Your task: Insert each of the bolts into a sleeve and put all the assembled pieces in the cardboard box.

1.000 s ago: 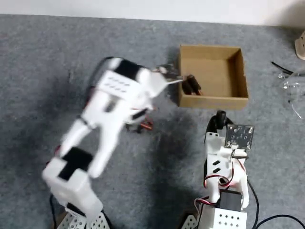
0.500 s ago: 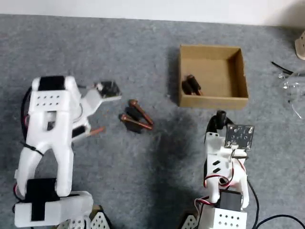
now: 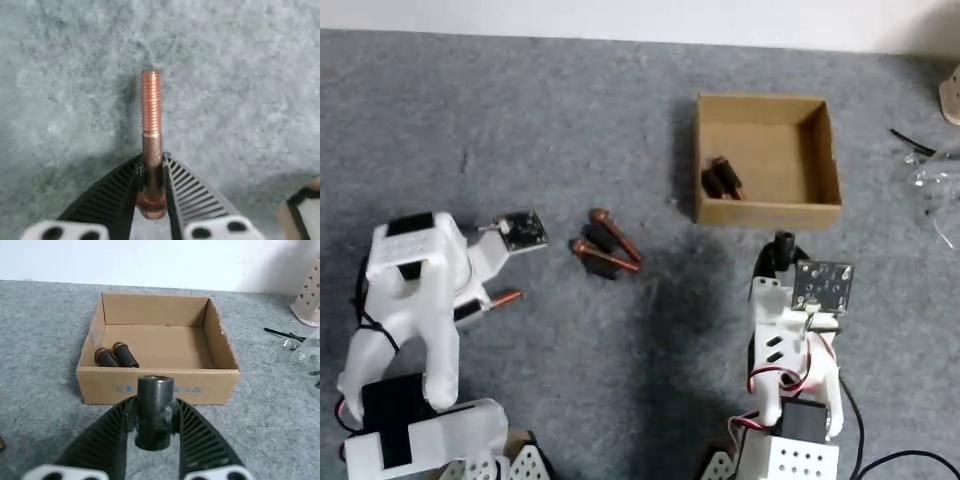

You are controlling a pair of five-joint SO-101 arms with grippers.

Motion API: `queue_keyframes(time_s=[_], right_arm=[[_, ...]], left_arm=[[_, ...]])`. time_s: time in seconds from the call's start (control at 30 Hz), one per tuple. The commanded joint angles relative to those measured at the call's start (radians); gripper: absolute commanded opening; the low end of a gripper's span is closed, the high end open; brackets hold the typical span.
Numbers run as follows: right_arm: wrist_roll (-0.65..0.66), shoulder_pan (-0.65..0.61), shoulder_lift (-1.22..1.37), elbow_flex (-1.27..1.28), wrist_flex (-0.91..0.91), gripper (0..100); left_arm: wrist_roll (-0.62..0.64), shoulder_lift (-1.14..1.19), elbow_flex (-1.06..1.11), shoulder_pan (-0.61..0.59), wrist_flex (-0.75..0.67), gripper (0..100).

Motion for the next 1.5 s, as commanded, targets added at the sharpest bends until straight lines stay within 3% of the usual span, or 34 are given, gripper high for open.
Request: queue_keyframes(time_s=[0.0, 0.73, 0.8, 0.93, 1.0, 1.07, 1.2, 1.47], right_arm=[[-0.003, 0.007, -0.015, 0.128, -0.022, 0.5], [-0.003, 0.007, -0.015, 0.128, -0.022, 0.5], [-0.003, 0.007, -0.015, 0.128, -0.022, 0.5], [-0.003, 0.007, -0.015, 0.128, -0.022, 0.7], [-0.003, 0.007, -0.015, 0.128, -0.022, 0.7], [-0.003, 0.007, -0.015, 0.128, -0.022, 0.7], [-0.003, 0.007, -0.015, 0.128, -0.022, 0.7], [-0.002, 0.007, -0.015, 0.128, -0.022, 0.9]], left_arm=[[-0.018, -0.047, 0.077, -0.012, -0.109, 0], [-0.018, -0.039, 0.145, -0.007, -0.123, 1], [-0.018, -0.042, 0.143, -0.007, -0.123, 5], [-0.008, -0.047, 0.128, -0.012, -0.123, 24], [0.035, -0.047, 0.096, -0.013, -0.123, 24], [0.055, -0.047, 0.053, -0.008, -0.086, 23], [0.066, -0.048, -0.127, -0.005, 0.12, 23], [0.491, -0.048, -0.544, -0.005, 0.385, 23]])
